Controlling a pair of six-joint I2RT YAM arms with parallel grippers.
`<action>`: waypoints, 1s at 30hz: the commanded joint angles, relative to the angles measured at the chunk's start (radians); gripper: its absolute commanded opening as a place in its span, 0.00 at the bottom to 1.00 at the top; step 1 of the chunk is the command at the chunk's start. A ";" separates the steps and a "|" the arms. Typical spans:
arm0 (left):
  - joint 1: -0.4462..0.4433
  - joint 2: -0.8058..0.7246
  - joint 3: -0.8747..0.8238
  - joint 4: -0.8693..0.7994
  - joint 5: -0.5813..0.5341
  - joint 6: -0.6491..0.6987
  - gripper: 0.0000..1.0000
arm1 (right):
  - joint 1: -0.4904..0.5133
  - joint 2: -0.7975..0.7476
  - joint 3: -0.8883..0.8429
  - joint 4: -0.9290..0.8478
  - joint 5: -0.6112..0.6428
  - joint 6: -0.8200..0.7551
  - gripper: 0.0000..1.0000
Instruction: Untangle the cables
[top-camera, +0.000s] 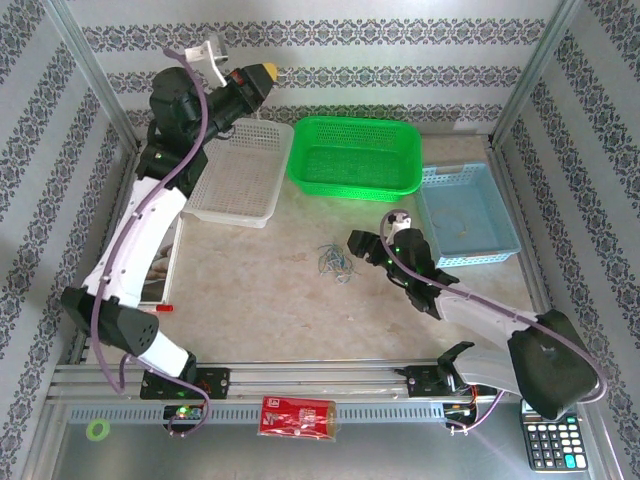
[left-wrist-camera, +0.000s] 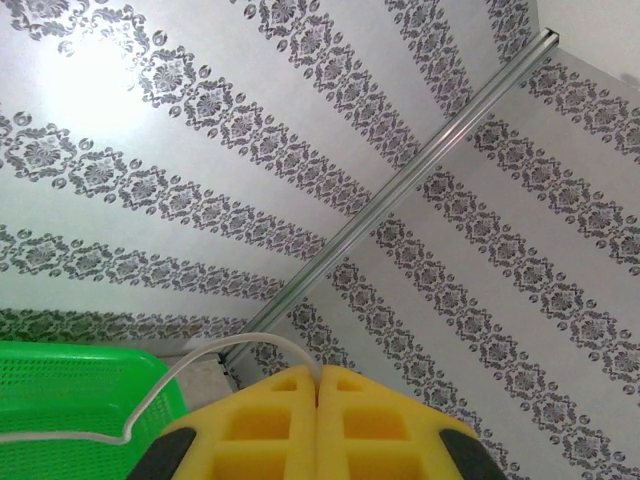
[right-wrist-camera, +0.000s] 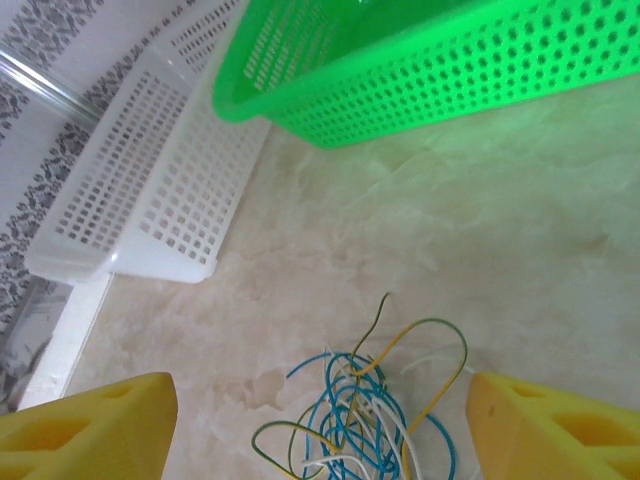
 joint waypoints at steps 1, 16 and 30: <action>0.009 0.071 0.077 0.091 0.047 -0.008 0.00 | -0.029 -0.055 0.036 -0.096 -0.050 -0.014 0.77; 0.002 0.559 0.470 0.220 0.074 -0.128 0.00 | -0.160 -0.249 0.076 -0.312 -0.200 -0.063 0.78; -0.051 0.907 0.688 0.023 0.175 -0.006 0.25 | -0.246 -0.169 0.124 -0.290 -0.269 -0.034 0.78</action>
